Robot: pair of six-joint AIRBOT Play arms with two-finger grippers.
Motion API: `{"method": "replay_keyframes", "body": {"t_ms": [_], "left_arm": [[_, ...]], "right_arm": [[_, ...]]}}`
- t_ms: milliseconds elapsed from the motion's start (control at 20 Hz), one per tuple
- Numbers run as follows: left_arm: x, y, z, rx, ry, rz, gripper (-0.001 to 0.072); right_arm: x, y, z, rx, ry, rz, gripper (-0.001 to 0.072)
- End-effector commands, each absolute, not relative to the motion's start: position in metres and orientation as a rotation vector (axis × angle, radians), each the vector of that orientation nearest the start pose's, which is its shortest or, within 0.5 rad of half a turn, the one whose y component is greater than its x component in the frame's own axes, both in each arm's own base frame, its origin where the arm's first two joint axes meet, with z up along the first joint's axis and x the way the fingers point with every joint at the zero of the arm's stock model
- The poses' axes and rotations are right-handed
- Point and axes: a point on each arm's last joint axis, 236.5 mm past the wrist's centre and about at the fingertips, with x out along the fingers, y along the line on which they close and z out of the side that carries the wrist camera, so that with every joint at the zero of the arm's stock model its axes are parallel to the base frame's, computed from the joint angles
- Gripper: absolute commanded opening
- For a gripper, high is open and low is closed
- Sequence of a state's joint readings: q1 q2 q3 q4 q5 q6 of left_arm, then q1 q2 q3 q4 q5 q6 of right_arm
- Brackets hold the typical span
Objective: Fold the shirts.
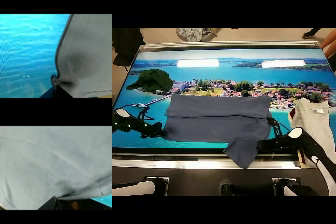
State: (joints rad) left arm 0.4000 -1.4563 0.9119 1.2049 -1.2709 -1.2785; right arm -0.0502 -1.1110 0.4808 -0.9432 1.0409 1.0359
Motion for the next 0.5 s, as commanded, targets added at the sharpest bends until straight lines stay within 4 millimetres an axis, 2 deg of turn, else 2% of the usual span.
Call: {"method": "replay_keyframes", "body": {"t_ms": [0,50,150,250,350,450], "left_arm": [[0.293,0.035,-0.095,-0.508,1.610,-0.112,0.0031],[0.299,0.036,-0.084,-0.503,1.588,-0.118,0.0031],[0.310,0.023,-0.056,-0.530,1.533,-0.182,0.0030],[0.328,0.021,-0.038,-0.517,1.465,-0.194,0.0028],[0.359,0.029,-0.027,-0.500,1.372,-0.147,0.0027],[0.395,0.036,-0.013,-0.500,1.288,-0.105,0.0026]], "right_arm": [[0.231,0.110,-0.085,0.227,1.407,0.589,0.0038],[0.240,0.109,-0.070,0.190,1.371,0.607,0.0038],[0.265,0.106,-0.035,0.122,1.285,0.626,0.0038],[0.297,0.095,-0.009,0.072,1.226,0.584,0.0038],[0.334,0.087,0.007,0.045,1.175,0.544,0.0038],[0.371,0.084,0.013,0.040,1.144,0.533,0.0038]]}}
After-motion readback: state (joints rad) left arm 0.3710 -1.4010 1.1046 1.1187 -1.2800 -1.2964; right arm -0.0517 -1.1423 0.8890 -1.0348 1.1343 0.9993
